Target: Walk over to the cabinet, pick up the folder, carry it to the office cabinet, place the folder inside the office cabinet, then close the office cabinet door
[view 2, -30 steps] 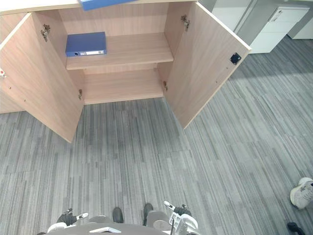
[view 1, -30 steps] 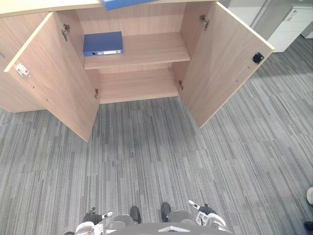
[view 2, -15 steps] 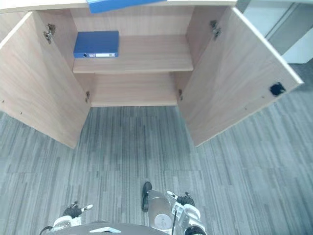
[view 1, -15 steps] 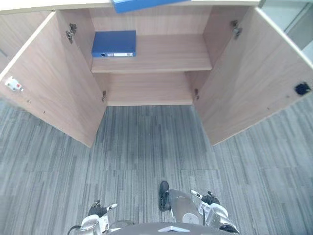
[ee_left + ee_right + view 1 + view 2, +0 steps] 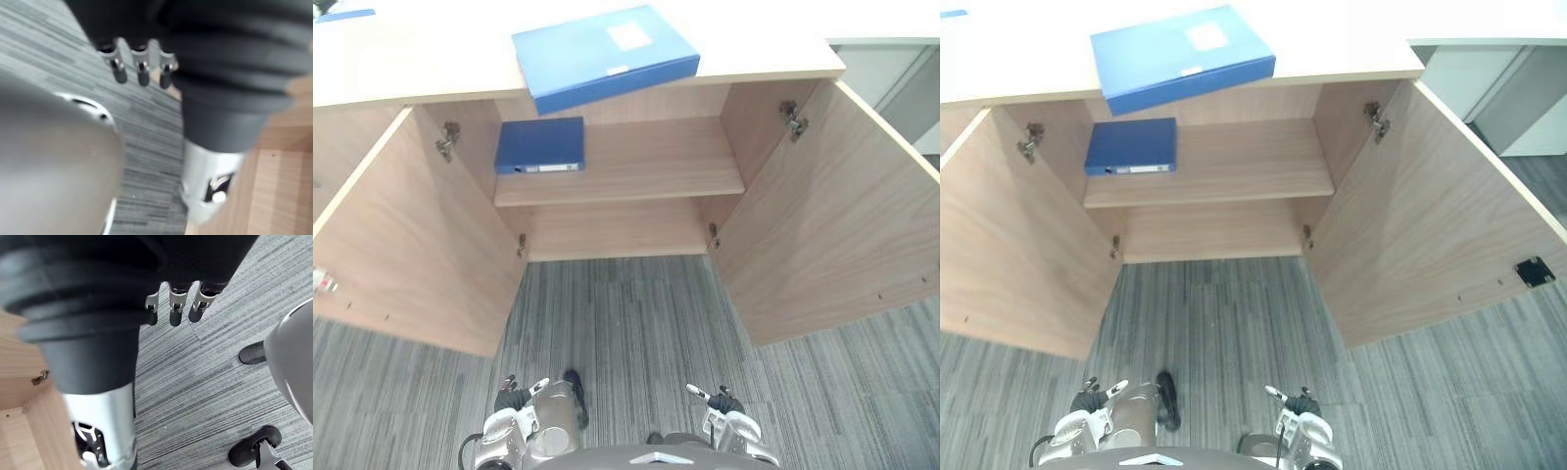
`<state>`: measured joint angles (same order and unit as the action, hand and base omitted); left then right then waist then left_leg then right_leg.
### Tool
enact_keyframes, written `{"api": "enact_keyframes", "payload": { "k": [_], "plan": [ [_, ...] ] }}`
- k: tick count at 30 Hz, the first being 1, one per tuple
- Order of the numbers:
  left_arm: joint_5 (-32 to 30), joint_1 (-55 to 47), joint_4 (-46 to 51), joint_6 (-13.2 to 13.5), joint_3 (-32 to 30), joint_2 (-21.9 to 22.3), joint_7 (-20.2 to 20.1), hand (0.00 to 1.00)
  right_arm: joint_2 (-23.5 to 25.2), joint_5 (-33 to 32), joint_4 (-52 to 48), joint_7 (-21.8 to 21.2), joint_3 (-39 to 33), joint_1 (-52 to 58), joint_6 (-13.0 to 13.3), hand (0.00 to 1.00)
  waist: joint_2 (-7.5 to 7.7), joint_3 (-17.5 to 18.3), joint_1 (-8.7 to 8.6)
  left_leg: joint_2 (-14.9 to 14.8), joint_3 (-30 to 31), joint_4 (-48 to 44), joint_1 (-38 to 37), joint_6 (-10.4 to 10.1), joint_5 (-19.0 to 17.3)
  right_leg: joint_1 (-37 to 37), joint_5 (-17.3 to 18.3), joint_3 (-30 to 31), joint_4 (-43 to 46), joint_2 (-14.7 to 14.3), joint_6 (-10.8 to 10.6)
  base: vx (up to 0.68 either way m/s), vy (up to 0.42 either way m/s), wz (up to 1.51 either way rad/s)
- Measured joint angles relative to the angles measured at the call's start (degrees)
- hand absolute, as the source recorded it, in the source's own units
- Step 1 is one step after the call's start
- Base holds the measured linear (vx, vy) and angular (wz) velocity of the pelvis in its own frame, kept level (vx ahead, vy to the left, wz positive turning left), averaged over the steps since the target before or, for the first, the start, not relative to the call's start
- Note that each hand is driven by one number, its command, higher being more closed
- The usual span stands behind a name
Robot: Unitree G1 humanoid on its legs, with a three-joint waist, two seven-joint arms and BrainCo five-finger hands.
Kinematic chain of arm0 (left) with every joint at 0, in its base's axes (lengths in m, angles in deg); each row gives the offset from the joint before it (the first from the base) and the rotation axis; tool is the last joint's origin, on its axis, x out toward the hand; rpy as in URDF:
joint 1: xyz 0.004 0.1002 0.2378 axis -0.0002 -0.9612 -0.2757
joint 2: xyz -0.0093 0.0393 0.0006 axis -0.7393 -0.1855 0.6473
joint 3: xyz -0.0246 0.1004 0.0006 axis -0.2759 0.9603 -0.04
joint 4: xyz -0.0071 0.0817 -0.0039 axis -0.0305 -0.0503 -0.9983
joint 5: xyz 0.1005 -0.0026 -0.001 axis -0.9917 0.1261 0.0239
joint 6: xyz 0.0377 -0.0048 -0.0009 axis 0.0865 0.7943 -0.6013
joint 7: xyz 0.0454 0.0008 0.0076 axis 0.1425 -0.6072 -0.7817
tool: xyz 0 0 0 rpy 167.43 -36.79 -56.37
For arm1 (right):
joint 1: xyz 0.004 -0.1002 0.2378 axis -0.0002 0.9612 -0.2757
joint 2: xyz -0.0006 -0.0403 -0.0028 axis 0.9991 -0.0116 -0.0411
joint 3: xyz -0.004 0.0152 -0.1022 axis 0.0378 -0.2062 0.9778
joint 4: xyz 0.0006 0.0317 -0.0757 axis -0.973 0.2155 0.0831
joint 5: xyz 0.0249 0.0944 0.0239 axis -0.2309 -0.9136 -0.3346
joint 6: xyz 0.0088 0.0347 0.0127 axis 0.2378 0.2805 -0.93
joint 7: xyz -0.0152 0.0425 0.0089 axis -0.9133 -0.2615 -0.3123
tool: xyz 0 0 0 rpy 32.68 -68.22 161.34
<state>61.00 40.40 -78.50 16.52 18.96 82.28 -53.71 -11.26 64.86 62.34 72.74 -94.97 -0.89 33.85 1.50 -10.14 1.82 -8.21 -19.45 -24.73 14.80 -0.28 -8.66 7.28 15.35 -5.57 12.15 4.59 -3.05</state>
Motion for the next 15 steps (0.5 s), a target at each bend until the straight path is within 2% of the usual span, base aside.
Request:
{"api": "enact_keyframes", "payload": {
  "k": [2,3,4,6,7,9,10,11,12,13,14,15],
  "plan": [
    [0.0,0.0,-1.0,-0.2,0.1,-0.6,0.1,0.00,0.6,0.4,0.0,-0.1,-0.1,-0.1,0.0,0.00,0.86,0.2,0.62,0.5,-2.7,1.4,-4.1,1.1,-1.7,-4.3,-0.7,0.6,11.7,1.5,-1.3,0.39,0.234,-0.58],
    [0.0,0.0,-1.7,-0.4,1.5,-1.2,0.0,0.00,0.5,1.1,-0.4,-0.2,0.0,-0.2,0.0,0.00,0.88,0.2,0.19,1.2,-3.0,3.1,-7.4,1.5,-2.6,-8.4,-3.3,0.3,22.7,3.1,-3.9,0.34,0.202,-0.21],
    [0.0,0.0,-2.2,-0.6,2.5,-1.6,0.0,0.00,0.6,1.7,-1.0,-0.3,0.1,-0.2,0.1,0.00,0.32,-0.1,-0.56,1.6,-3.1,4.2,-10.2,1.7,-3.4,-12.0,-2.9,0.5,31.6,4.3,-4.5,0.33,0.171,-0.04],
    [0.0,0.0,-2.4,-0.6,2.7,-1.7,0.0,0.00,0.7,2.1,-1.2,-0.3,0.4,-0.3,0.1,0.00,0.69,0.0,-0.58,2.1,-3.1,6.8,-14.5,1.9,-3.8,-16.4,-1.2,-0.2,38.5,4.9,-3.2,0.31,0.076,0.11],
    [0.1,0.0,-2.5,-0.6,2.7,-1.5,0.0,0.00,0.6,2.2,-1.3,-0.3,0.6,-0.3,0.1,0.00,0.68,0.1,-0.49,2.2,-3.0,9.1,-17.3,1.9,-3.8,-18.5,0.4,-1.3,38.5,4.9,-2.2,0.29,0.023,0.11],
    [0.1,-0.2,-2.7,-0.6,2.7,-1.5,0.0,0.00,0.5,2.2,-1.3,-0.3,0.9,-0.6,0.2,0.00,0.63,0.1,-0.67,2.2,-2.8,11.0,-19.8,1.8,-3.8,-20.9,1.3,-2.8,35.2,4.8,-1.3,0.23,-0.033,0.14],
    [0.1,0.1,-2.7,-0.6,2.7,-1.4,0.0,0.00,0.4,2.1,-1.3,-0.3,1.0,-0.8,0.2,0.00,0.60,0.1,-0.99,2.2,-2.4,12.1,-20.8,1.7,-3.7,-22.3,1.3,-3.5,31.4,4.5,-0.9,0.31,-0.137,0.21],
    [0.1,0.1,-2.8,-0.6,2.7,-1.3,0.0,0.00,0.2,2.1,-1.3,-0.3,1.0,-1.1,0.2,0.00,0.34,0.2,-1.42,1.9,-1.9,13.6,-21.7,0.5,-3.6,-23.7,0.5,-3.8,24.5,3.5,-0.3,0.26,-0.151,0.25],
    [0.0,0.1,-3.0,-0.6,2.7,-1.3,0.1,0.00,0.2,2.1,-1.2,-0.3,1.1,-1.3,0.1,0.00,0.21,0.2,-1.76,1.8,-1.4,14.2,-22.1,-0.7,-3.5,-23.8,-1.7,-3.8,17.9,2.7,0.1,0.37,-0.255,0.43],
    [0.0,-0.1,-4.2,-0.6,2.5,-1.9,0.0,0.00,0.3,2.1,-0.9,-0.3,1.0,-0.5,0.1,0.00,1.35,0.9,-1.93,3.4,0.0,15.8,-23.0,-2.6,-3.6,-23.3,-11.2,-2.0,8.6,2.3,1.2,0.22,-0.160,0.45],
    [0.0,0.2,-4.8,-0.6,2.0,-1.4,0.2,0.00,-0.2,2.2,-0.6,-0.3,0.8,-0.4,0.1,0.00,1.06,1.1,-2.05,3.3,0.9,16.5,-24.1,-3.5,-3.7,-23.0,-12.1,-1.8,9.8,2.2,1.4,0.30,-0.205,0.41],
    [0.0,0.1,-5.0,-0.7,1.3,0.2,0.1,0.00,-1.7,2.2,0.1,-0.3,0.9,-0.1,0.0,0.00,-1.37,2.0,-1.79,1.9,1.1,17.6,-24.6,-4.2,-3.2,-22.6,-11.1,-3.0,10.5,1.4,1.8,0.26,-0.172,0.35]
  ]
}}
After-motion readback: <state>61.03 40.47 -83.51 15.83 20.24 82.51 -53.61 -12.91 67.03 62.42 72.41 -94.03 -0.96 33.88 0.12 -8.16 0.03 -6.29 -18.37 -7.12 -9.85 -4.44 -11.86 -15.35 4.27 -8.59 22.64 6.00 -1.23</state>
